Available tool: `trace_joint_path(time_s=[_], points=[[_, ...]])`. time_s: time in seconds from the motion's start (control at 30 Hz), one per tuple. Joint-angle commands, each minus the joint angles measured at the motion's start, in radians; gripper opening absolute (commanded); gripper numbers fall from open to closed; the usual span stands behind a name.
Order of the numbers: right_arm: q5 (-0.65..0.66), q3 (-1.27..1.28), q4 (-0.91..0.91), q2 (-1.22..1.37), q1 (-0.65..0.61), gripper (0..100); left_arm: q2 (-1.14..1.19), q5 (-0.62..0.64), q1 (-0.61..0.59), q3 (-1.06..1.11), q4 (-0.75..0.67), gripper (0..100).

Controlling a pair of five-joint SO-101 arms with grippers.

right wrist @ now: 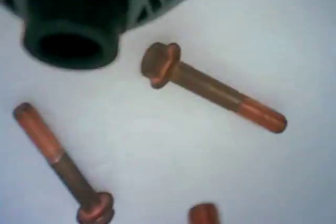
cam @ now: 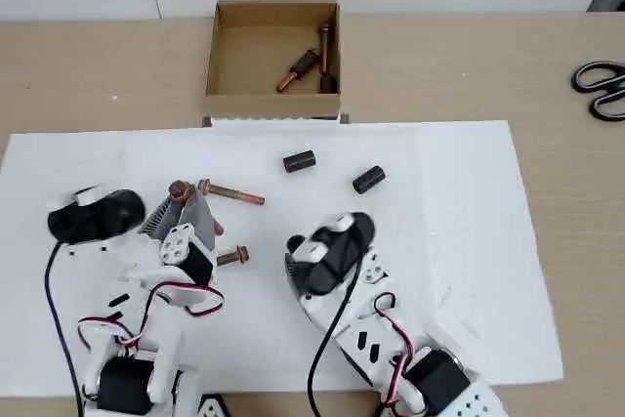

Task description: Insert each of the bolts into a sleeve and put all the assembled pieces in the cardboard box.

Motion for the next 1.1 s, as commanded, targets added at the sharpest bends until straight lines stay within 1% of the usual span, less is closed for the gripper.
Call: trace_joint_path(time_s=[0.0, 0.07, 0.23, 0.43, 0.63, 0.8, 1.07], points=[[0.046, 0.017, -0.067, -0.005, -0.012, 0.2, -0.017, 0.104, 0.011, -0.007, -0.074, 0], [0.064, 0.040, -0.097, -0.005, -0.012, 0.2, -0.017, 0.152, 0.035, -0.007, -0.089, 0], [0.117, 0.092, -0.162, -0.005, -0.036, 0.2, -0.017, 0.219, 0.153, -0.008, -0.092, 0], [0.144, 0.103, -0.205, -0.005, -0.085, 0.2, -0.017, 0.230, 0.245, -0.008, -0.089, 0], [0.153, 0.104, -0.203, -0.005, -0.062, 0.2, -0.017, 0.229, 0.259, -0.012, -0.087, 0], [0.153, 0.118, -0.202, -0.005, -0.010, 0.2, -0.017, 0.227, 0.259, -0.056, -0.066, 0], [0.153, 0.117, -0.209, -0.005, -0.010, 0.2, -0.014, 0.226, 0.272, -0.077, -0.009, 0]])
